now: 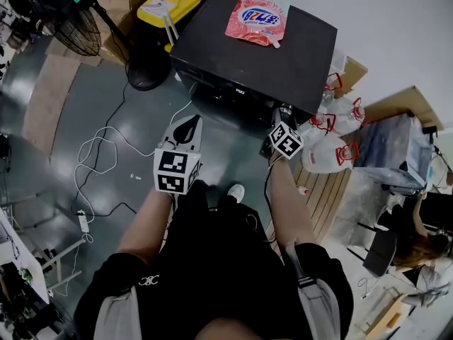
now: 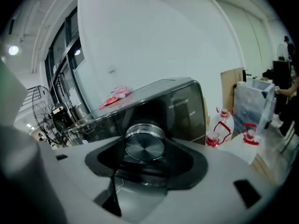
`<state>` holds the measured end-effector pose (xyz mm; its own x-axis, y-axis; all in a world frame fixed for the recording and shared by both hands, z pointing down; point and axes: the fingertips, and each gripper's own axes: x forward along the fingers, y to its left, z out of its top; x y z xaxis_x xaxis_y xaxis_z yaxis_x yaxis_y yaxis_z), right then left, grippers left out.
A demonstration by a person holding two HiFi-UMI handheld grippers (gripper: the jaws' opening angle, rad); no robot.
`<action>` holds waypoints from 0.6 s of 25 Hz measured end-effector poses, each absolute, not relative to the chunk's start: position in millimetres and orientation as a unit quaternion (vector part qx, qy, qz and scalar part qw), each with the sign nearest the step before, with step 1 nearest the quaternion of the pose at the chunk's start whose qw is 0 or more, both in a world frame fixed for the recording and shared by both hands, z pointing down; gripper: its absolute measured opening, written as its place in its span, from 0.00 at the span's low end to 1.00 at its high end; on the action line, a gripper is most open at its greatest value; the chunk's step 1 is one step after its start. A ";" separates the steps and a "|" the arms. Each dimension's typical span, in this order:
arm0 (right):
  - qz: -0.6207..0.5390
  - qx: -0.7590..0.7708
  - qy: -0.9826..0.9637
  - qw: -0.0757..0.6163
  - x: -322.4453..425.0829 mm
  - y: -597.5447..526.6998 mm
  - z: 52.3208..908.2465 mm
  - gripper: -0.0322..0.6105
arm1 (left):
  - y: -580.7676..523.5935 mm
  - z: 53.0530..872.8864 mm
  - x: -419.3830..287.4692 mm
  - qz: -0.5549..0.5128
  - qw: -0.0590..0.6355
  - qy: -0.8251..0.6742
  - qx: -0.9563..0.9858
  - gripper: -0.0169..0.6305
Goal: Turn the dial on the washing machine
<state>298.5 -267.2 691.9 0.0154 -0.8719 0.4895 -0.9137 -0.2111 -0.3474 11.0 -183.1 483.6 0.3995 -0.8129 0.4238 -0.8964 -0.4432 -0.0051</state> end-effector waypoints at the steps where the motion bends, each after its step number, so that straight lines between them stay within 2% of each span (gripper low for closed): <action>1: 0.321 0.710 -0.626 0.027 298.8 -267.3 691.9 0.48 | -183.6 483.2 9.9 0.186 0.113 -0.516 0.829 0.02; 7: 0.354 0.698 -0.622 -0.020 299.1 -268.4 694.2 0.47 | -184.9 483.5 9.8 0.184 0.112 -0.515 0.830 0.02; 15: 0.447 0.638 -0.606 -0.160 301.4 -267.6 694.4 0.47 | -184.6 483.0 11.7 0.184 0.114 -0.513 0.831 0.02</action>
